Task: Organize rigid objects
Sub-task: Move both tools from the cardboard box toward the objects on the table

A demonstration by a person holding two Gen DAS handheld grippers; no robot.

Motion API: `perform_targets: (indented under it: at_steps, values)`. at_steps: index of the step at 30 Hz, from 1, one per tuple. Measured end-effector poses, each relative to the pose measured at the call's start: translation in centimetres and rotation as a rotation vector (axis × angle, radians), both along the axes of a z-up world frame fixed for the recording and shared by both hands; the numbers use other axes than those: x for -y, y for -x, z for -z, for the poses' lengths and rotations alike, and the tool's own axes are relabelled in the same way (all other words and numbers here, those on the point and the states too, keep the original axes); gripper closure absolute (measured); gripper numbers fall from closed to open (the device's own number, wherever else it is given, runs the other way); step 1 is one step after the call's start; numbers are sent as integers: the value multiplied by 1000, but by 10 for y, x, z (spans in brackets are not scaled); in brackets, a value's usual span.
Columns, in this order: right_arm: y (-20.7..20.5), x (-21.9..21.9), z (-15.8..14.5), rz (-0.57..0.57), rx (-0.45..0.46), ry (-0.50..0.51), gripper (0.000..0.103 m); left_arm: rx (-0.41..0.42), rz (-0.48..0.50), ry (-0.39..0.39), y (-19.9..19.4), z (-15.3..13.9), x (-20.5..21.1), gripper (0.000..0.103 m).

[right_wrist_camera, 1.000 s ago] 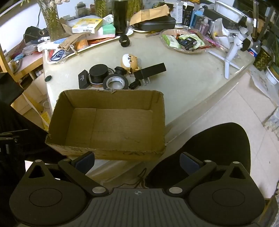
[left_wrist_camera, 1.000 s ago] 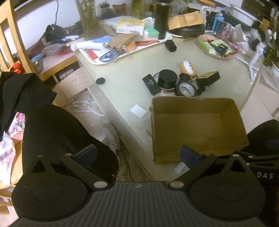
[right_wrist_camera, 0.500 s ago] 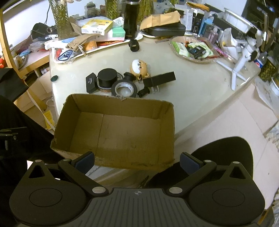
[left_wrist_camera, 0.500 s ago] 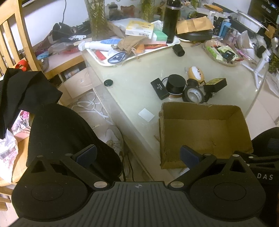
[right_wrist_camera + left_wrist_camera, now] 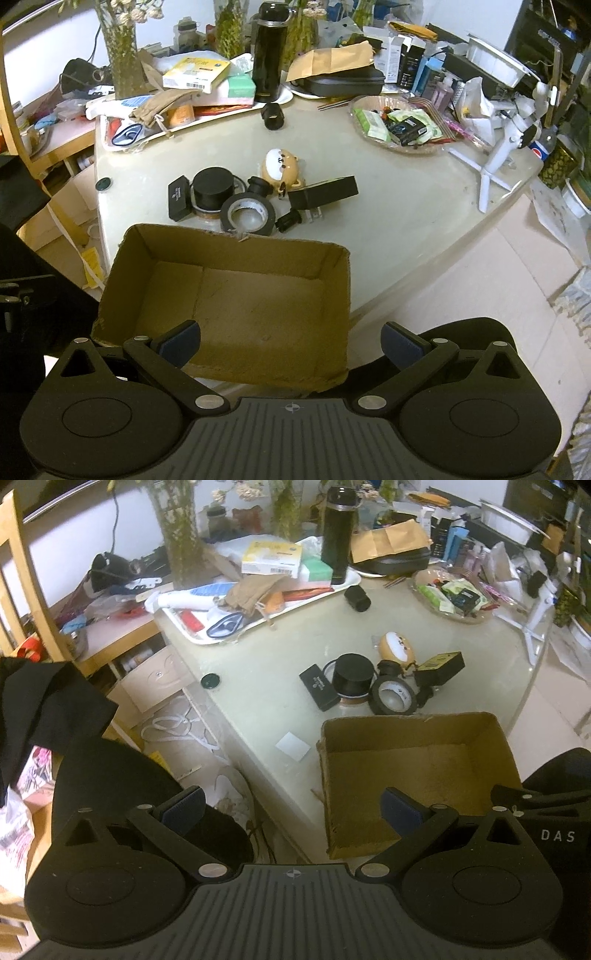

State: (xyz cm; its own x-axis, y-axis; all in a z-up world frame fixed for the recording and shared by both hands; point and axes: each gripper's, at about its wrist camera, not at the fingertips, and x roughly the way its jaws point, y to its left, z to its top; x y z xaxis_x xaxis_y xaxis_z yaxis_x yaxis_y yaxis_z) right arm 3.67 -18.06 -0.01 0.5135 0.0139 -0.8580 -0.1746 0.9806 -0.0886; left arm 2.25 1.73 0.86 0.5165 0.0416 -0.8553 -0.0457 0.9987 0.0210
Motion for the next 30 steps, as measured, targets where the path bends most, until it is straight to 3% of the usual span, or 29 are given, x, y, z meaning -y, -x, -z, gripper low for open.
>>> perform_targets:
  at_steps: [23,30]
  values:
    - [-30,67,13,164,1,4,0,13,109,59,-44,11,22,0]
    - [-39,76,19,171,-10,-9,0,25,149,43,-54,14,27,0]
